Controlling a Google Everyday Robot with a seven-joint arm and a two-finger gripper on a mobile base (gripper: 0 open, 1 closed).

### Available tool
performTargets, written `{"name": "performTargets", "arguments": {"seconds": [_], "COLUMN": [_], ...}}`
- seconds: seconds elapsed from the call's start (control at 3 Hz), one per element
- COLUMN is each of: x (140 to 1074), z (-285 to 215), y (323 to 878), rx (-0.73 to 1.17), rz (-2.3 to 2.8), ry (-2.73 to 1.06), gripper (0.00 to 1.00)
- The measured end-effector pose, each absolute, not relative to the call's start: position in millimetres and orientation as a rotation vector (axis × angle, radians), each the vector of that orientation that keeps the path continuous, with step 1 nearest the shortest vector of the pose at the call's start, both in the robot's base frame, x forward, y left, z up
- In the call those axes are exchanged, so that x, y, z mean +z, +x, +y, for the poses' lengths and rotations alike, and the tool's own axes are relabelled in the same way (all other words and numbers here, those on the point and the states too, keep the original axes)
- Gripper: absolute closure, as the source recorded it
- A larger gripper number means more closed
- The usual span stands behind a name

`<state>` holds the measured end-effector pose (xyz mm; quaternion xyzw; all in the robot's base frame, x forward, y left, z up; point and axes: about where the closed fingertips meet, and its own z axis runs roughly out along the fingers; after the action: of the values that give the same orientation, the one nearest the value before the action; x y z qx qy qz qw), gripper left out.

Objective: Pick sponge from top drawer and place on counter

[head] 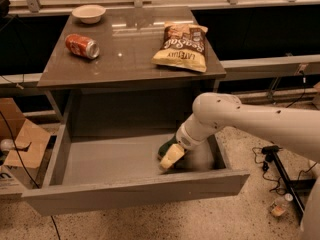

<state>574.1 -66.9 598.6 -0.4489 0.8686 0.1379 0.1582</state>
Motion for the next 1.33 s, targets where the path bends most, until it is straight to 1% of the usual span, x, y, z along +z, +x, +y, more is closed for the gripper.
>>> {"name": "performTargets", "arguments": {"seconds": [0.33,0.67,1.0,1.33], "x": [604,624,679,759], "z": [-52,-45,-31,-26], "y": [567,558,545,536], "rx": [0.409,0.391,0.422,0.437], "rz": [2.455,2.417,2.307,2.134], "ry": [-1.295,-1.311,-1.349,-1.437], "gripper": [0.27,0.5,0.73,0.96]}}
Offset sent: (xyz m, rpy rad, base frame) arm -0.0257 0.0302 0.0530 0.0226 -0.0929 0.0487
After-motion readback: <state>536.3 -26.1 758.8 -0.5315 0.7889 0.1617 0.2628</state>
